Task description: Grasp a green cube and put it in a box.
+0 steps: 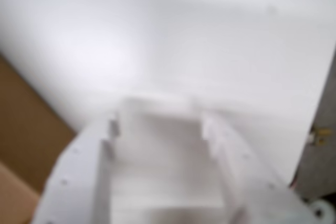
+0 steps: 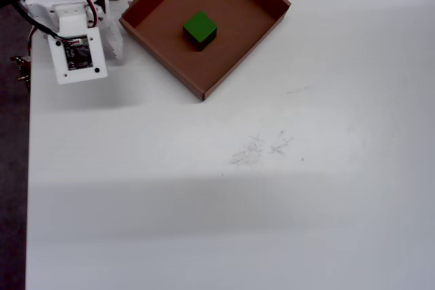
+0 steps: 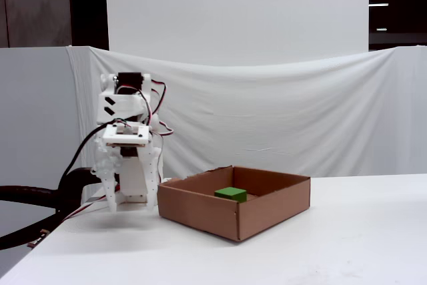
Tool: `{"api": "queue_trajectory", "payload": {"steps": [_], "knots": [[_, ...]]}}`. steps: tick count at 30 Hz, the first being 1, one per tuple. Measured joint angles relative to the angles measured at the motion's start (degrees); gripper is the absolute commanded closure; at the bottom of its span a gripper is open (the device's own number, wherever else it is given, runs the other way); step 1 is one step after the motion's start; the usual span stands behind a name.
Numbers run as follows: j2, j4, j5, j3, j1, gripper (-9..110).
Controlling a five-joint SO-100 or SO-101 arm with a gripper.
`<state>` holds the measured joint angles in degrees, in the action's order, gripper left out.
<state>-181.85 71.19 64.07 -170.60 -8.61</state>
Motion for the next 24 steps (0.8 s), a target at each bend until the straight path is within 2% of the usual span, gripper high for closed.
{"api": "queue_trajectory", "payload": {"steps": [24], "knots": [[0.0,0.09,-0.88,0.0,0.0,80]]}}
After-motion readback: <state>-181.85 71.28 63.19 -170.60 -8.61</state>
